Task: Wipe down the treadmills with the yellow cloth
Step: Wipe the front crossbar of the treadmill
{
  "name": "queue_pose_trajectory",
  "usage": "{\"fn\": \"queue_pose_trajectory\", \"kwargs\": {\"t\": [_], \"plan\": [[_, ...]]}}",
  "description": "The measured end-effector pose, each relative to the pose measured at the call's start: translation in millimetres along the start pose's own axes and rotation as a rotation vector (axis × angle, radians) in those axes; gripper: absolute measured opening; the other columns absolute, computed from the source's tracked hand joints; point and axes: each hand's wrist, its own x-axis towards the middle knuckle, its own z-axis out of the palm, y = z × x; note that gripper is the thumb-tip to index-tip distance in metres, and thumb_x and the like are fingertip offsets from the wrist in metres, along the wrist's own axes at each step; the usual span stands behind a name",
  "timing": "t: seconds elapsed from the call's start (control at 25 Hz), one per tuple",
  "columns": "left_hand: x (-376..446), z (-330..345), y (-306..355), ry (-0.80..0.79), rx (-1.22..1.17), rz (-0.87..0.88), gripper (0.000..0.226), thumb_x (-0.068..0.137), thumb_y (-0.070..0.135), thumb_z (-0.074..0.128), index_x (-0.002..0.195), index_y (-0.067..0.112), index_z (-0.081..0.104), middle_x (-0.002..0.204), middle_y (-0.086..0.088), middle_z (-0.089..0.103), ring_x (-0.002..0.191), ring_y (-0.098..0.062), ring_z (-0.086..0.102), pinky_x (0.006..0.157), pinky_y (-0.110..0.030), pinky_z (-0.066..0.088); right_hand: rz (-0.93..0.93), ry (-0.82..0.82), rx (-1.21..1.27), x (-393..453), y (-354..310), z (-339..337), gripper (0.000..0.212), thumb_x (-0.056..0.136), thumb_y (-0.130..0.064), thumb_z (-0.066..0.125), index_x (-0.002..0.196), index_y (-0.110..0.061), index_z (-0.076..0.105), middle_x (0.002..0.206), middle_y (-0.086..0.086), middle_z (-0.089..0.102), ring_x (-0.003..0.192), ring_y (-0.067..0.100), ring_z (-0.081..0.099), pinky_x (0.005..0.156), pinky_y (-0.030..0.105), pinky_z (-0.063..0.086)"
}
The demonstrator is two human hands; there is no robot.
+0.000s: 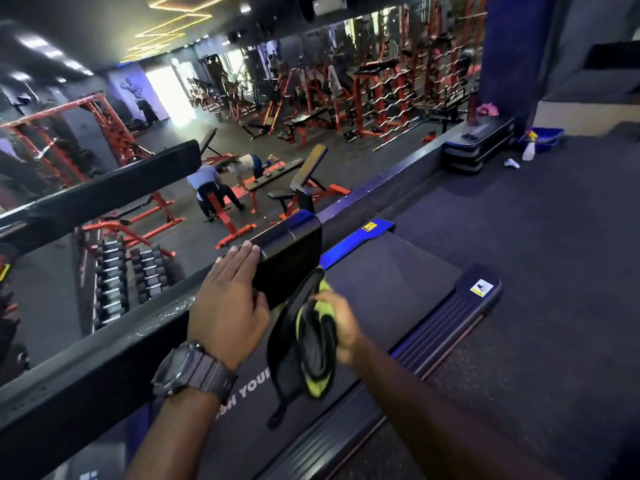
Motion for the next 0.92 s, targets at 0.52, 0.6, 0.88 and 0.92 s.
{"fn": "queue_pose_trajectory", "kwargs": {"t": [0.52, 0.6, 0.88, 0.92], "plan": [[-1.9, -5.0, -4.2, 0.018, 0.025, 0.026, 0.07, 0.077, -0.004, 0.046, 0.145, 0.011, 0.043, 0.152, -0.004, 0.039, 0.143, -0.018, 0.033, 0.117, -0.024, 0.013, -0.105, 0.182, 0.318, 18.3, -10.7, 21.2, 0.062, 0.087, -0.027, 0.054, 0.145, -0.009, 0.047, 0.134, 0.007, 0.057, 0.119, 0.025, 0.055, 0.115, 0.042, 0.036], [-2.2, -5.6, -4.3, 0.001, 0.028, 0.031, 0.068, 0.079, -0.002, 0.045, 0.145, 0.012, 0.042, 0.153, -0.004, 0.038, 0.143, -0.017, 0.032, 0.117, -0.024, 0.012, -0.02, 0.116, 0.399, -2.3, 11.8, 42.2, 0.061, 0.096, -0.047, 0.048, 0.143, -0.009, 0.051, 0.145, 0.012, 0.052, 0.13, 0.028, 0.05, 0.118, 0.045, 0.033], [-5.7, -18.2, -33.8, -0.022, 0.081, 0.021, 0.061, 0.082, -0.008, 0.048, 0.139, 0.011, 0.051, 0.145, -0.006, 0.05, 0.132, -0.024, 0.05, 0.108, -0.036, 0.04, -0.476, 0.53, -0.141, 0.4, -14.5, 51.3, 0.058, 0.097, -0.063, 0.039, 0.138, -0.027, 0.058, 0.143, -0.002, 0.056, 0.133, 0.015, 0.051, 0.117, 0.045, 0.034], [-10.2, -19.1, -35.5, -0.011, 0.096, -0.001, 0.059, 0.082, -0.008, 0.05, 0.138, 0.01, 0.052, 0.143, -0.008, 0.052, 0.13, -0.026, 0.052, 0.107, -0.037, 0.041, -0.617, 0.502, -0.198, 9.3, -26.3, 45.1, 0.057, 0.096, -0.061, 0.04, 0.144, -0.031, 0.049, 0.148, -0.004, 0.049, 0.138, 0.013, 0.045, 0.118, 0.045, 0.031]]}}
